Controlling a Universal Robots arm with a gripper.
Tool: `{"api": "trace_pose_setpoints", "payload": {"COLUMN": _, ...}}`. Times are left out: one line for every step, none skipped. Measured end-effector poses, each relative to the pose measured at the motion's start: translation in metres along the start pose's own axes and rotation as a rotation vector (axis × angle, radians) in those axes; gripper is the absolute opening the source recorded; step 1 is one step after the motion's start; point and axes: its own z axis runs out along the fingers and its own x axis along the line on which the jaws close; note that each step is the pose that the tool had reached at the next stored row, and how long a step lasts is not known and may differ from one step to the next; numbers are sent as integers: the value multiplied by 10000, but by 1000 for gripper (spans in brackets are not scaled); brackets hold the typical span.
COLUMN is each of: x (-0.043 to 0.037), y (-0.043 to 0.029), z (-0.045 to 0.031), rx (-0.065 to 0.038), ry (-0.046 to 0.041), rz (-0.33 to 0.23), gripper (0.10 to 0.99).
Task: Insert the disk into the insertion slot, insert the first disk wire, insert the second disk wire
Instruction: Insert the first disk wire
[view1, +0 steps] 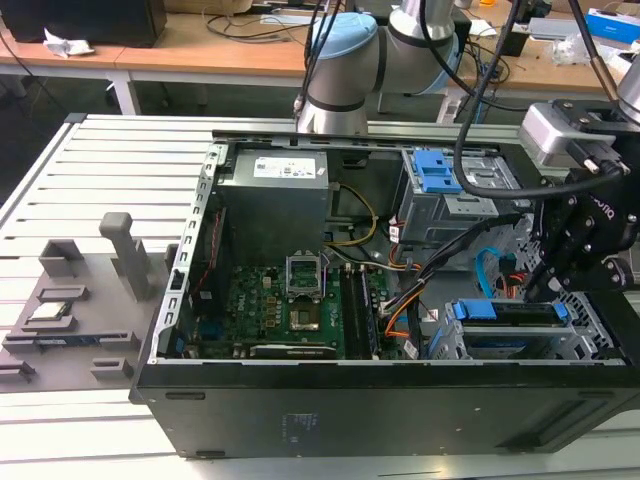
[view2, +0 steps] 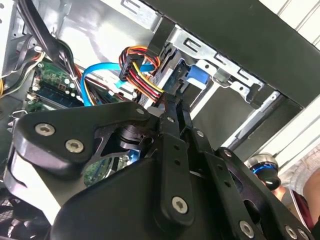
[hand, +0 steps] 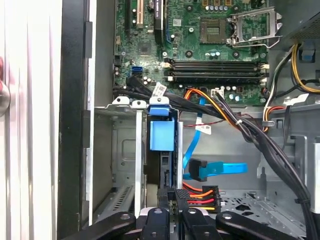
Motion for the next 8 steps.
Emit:
{"api": "trace_pose_setpoints", "payload": {"x": 0, "y": -3, "z": 6, "rx": 0, "ry": 2, "rz": -1, "gripper": 165}}
{"api": "trace_pose_setpoints", "payload": {"x": 0, "y": -6, "z": 16, "rx": 0, "ry": 2, "rz": -1, "gripper": 165}}
{"api": "trace_pose_setpoints", "payload": {"x": -1, "y": -8, "z": 24, "rx": 0, "ry": 3, "rz": -1, "gripper": 165}}
{"api": "trace_pose_setpoints", "payload": {"x": -1, "y": -12, "z": 33, "rx": 0, "ry": 2, "rz": -1, "gripper": 165}}
{"api": "trace_pose_setpoints", "payload": {"x": -2, "y": -19, "z": 45, "rx": 0, "ry": 3, "rz": 0, "gripper": 165}}
{"api": "trace_pose_setpoints", "payload": {"x": -2, "y": -21, "z": 50, "rx": 0, "ry": 3, "rz": -1, "gripper": 165}}
{"api": "trace_pose_setpoints", "payload": {"x": -2, "y": -23, "z": 54, "rx": 0, "ry": 4, "rz": 0, "gripper": 165}}
{"api": "trace_pose_setpoints", "payload": {"x": -3, "y": -27, "z": 60, "rx": -1, "ry": 3, "rz": -1, "gripper": 165}}
